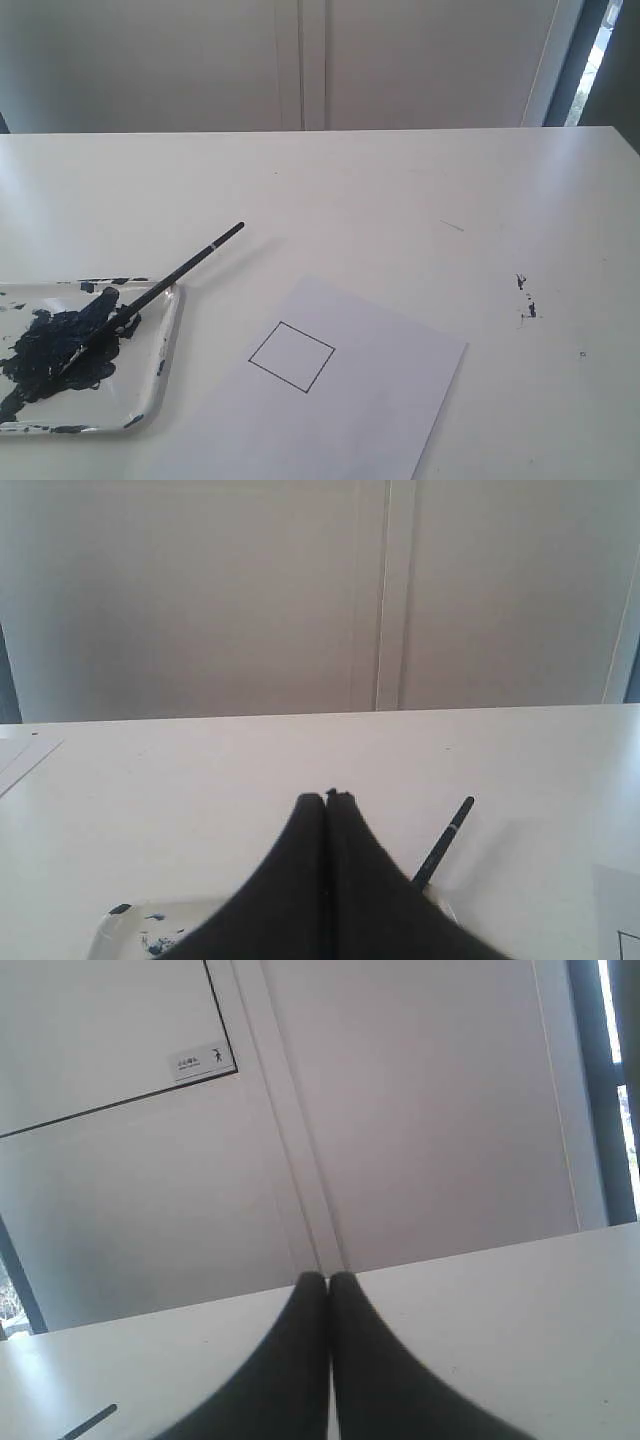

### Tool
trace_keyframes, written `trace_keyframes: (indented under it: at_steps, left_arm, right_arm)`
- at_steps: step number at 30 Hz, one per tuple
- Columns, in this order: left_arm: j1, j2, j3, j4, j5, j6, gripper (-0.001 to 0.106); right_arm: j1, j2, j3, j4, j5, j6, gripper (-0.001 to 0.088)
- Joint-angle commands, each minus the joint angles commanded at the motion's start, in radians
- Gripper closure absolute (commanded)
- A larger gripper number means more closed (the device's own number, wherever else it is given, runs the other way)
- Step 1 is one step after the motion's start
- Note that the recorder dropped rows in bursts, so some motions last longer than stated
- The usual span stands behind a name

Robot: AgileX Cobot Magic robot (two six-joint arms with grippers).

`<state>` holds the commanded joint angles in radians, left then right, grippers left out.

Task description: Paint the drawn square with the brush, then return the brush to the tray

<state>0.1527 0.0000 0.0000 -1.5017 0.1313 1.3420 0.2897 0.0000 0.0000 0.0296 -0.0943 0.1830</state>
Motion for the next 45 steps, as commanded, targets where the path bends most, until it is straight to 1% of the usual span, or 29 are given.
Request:
trace_keyframes:
  at_steps: [7, 11, 13, 16, 19, 22, 24, 27, 29, 30, 31, 32, 33, 34, 35, 36, 37, 39, 40, 41, 42, 43, 44, 45]
  left_arm:
    - [0.000, 0.000, 0.000, -0.008, 0.002, -0.004, 0.105]
    - [0.000, 0.000, 0.000, -0.054, 0.068, -0.008, 0.105]
    - [0.000, 0.000, 0.000, -0.092, 0.086, -0.008, 0.105]
    - [0.000, 0.000, 0.000, -0.213, 0.143, -0.008, 0.105]
    - [0.000, 0.000, 0.000, -0.243, 0.200, -0.008, 0.105]
    - [0.000, 0.000, 0.000, -0.243, 0.235, -0.008, 0.105]
    - [0.000, 0.000, 0.000, -0.243, 0.246, -0.005, 0.105]
    - [0.000, 0.000, 0.000, -0.243, 0.248, -0.006, 0.105]
    - [0.000, 0.000, 0.000, -0.243, 0.263, -0.020, 0.105]
    - [0.000, 0.000, 0.000, -0.243, 0.285, -0.003, 0.105]
    - [0.000, 0.000, 0.000, -0.243, 0.299, 0.013, 0.105]
    - [0.000, 0.000, -0.026, -0.243, 0.325, 0.054, 0.105]
    - [0.000, 0.000, -0.050, -0.243, 0.326, 0.054, 0.105]
    - [0.000, 0.000, -0.100, -0.243, 0.299, 0.030, 0.105]
    - [0.000, 0.000, -0.119, -0.230, 0.284, 0.011, 0.105]
    - [0.000, 0.024, -0.163, -0.129, 0.271, -0.051, 0.105]
    - [0.000, 0.038, -0.178, -0.086, 0.271, -0.096, 0.105]
    - [0.000, 0.115, -0.221, 0.094, 0.299, -0.274, 0.105]
    - [0.000, 0.134, -0.226, 0.121, 0.311, -0.293, 0.105]
    - [0.000, 0.168, -0.226, 0.143, 0.332, -0.296, 0.105]
    - [0.000, 0.182, -0.226, 0.146, 0.339, -0.296, 0.105]
    - [0.000, 0.196, -0.226, 0.148, 0.344, -0.296, 0.105]
    - [0.000, 0.201, -0.226, 0.148, 0.344, -0.296, 0.105]
    - [0.000, 0.201, -0.226, 0.150, 0.344, -0.296, 0.105]
  right_arm:
    - [0.000, 0.000, 0.000, 0.000, -0.007, 0.000, 0.0868]
    - [0.000, 0.000, 0.000, 0.000, -0.040, 0.000, 0.0868]
    - [0.000, 0.000, 0.000, 0.000, -0.043, 0.000, 0.0868]
    - [0.000, 0.000, 0.000, 0.000, -0.043, 0.003, 0.0868]
    - [0.000, 0.000, 0.000, 0.004, -0.043, 0.012, 0.0868]
    - [0.000, 0.000, 0.000, 0.004, -0.043, 0.084, 0.0868]
    - [0.000, 0.000, 0.000, 0.004, -0.051, 0.094, 0.0868]
    - [0.000, 0.000, 0.000, 0.027, -0.115, 0.123, 0.0868]
    - [0.000, 0.000, 0.000, 0.044, -0.167, 0.207, 0.0868]
    - [0.000, 0.000, -0.006, 0.014, -0.201, 0.280, 0.0868]
    - [0.000, 0.000, -0.023, -0.037, -0.199, 0.298, 0.0868]
    - [0.000, 0.000, -0.079, -0.219, -0.159, 0.355, 0.0868]
    - [0.000, 0.000, -0.106, -0.295, -0.131, 0.400, 0.0868]
    - [0.000, 0.000, -0.172, -0.446, -0.059, 0.543, 0.0868]
    - [0.000, 0.000, -0.196, -0.494, -0.030, 0.612, 0.0868]
    - [0.000, 0.000, -0.250, -0.595, -0.018, 0.703, 0.0868]
    - [0.002, 0.008, -0.274, -0.634, -0.020, 0.725, 0.0868]
    - [0.030, 0.110, -0.352, -0.832, -0.076, 0.856, 0.0868]
    - [0.041, 0.160, -0.374, -0.926, -0.104, 0.921, 0.0868]
    - [0.061, 0.248, -0.408, -1.088, -0.175, 1.082, 0.0868]
    - [0.068, 0.302, -0.429, -1.239, -0.238, 1.209, 0.0868]
    - [0.075, 0.408, -0.473, -1.483, -0.337, 1.378, 0.0868]
    - [0.075, 0.479, -0.507, -1.611, -0.410, 1.492, 0.0868]
    - [0.075, 0.572, -0.551, -1.774, -0.497, 1.614, 0.0868]
